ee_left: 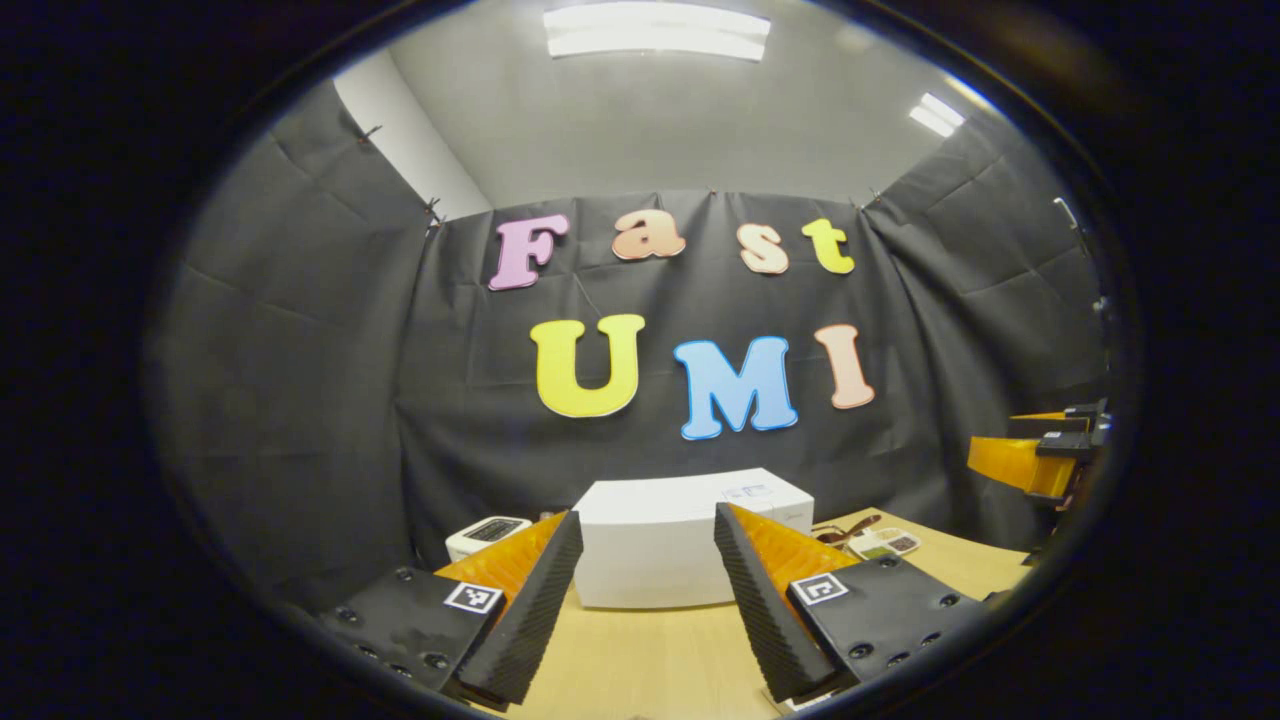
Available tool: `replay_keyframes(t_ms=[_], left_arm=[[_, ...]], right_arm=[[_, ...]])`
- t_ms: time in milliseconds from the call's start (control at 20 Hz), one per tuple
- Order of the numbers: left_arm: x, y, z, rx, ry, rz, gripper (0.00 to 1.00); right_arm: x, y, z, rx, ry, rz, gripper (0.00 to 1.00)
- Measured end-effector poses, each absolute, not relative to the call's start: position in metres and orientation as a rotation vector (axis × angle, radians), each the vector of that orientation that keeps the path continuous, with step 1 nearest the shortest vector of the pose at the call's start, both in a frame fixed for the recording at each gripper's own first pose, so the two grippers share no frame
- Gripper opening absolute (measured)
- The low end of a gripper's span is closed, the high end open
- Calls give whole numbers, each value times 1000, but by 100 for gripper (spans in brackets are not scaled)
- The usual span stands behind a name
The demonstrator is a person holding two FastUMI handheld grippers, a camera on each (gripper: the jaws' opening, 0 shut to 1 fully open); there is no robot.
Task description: Open the microwave oven with the left hand, put the food in, and close the microwave oven.
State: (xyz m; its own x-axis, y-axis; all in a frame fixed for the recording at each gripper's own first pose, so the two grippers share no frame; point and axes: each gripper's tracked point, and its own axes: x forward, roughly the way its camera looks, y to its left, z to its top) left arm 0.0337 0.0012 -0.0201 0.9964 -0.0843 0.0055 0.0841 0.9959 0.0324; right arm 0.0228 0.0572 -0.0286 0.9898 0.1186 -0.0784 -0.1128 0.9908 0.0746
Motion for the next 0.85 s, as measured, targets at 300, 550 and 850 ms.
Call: replay_keyframes(t_ms=[300,550,850], left_arm=[[34,10,-23,25,-3,-59,94],[32,15,-27,13,2,-47,94],[31,16,-28,18,3,-52,94]], right_arm=[[22,64,-30,60,89,127,98],[22,68,-32,56,95,132,98],[22,71,-24,57,73,128,98]])
